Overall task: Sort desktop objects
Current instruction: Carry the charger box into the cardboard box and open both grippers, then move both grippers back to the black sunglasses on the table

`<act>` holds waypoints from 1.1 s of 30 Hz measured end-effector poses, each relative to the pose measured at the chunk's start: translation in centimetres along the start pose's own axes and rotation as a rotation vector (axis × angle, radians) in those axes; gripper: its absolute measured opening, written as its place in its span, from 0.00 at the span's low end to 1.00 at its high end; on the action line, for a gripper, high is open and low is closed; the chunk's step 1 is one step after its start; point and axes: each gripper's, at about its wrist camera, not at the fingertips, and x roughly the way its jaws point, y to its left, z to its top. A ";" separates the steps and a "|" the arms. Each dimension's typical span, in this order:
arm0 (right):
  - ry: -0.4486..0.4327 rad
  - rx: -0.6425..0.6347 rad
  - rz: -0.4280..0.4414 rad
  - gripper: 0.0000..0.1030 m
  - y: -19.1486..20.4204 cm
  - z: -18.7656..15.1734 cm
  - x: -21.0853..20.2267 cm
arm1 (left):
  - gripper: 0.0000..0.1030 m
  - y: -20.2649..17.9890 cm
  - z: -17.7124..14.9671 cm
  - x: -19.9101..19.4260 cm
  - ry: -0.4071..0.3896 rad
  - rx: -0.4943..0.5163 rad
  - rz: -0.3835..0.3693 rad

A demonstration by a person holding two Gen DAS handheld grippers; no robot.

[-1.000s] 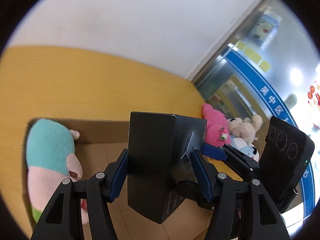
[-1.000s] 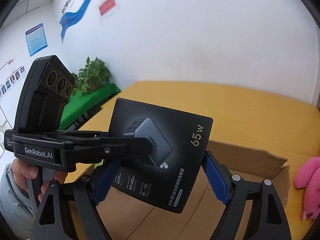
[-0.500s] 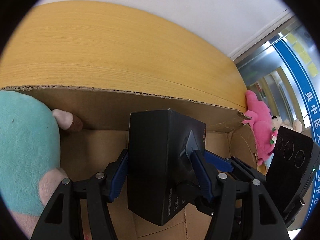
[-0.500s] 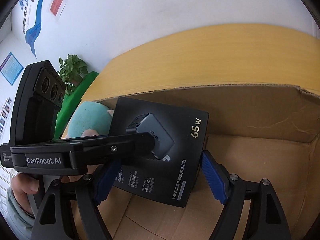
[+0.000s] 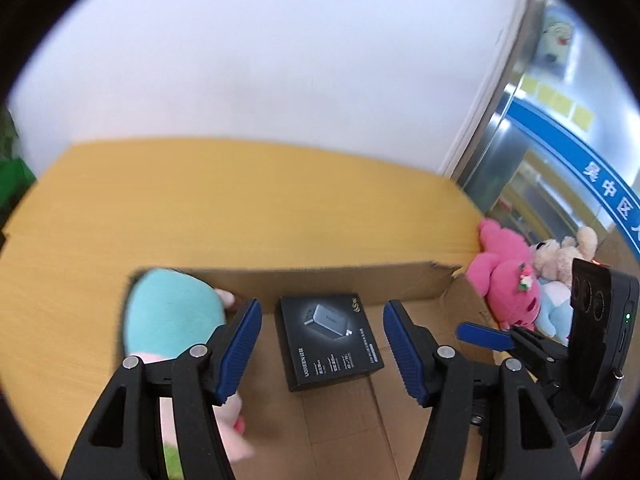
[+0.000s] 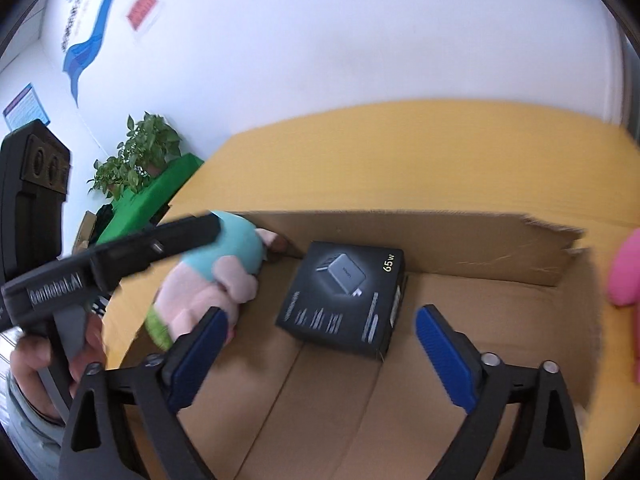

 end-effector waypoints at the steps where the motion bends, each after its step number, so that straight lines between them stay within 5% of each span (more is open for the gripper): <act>1: -0.018 -0.018 -0.018 1.00 0.9 -0.5 -1.3 | 0.62 -0.5 -0.6 -2.2 -0.052 0.019 0.019; 4: -0.083 -0.077 -0.094 1.00 2.3 -2.5 -6.3 | 0.84 -2.8 -2.7 -7.0 -0.191 0.078 0.083; 6: -0.128 -0.107 -0.148 1.00 2.2 -4.3 -9.9 | 0.85 -4.8 -5.1 -10.4 -0.309 0.118 0.129; 11: -0.233 -0.121 -0.249 1.00 4.6 -8.7 -15.3 | 0.86 -7.7 -9.8 -15.0 -0.418 0.178 0.199; 21: -0.260 -0.128 -0.294 1.00 7.4 -14.0 -19.1 | 0.86 -9.9 -13.9 -17.9 -0.420 0.155 0.219; 33: -0.260 -0.139 -0.318 1.00 7.7 -15.8 -19.9 | 0.86 -10.6 -15.5 -17.2 -0.363 0.150 0.213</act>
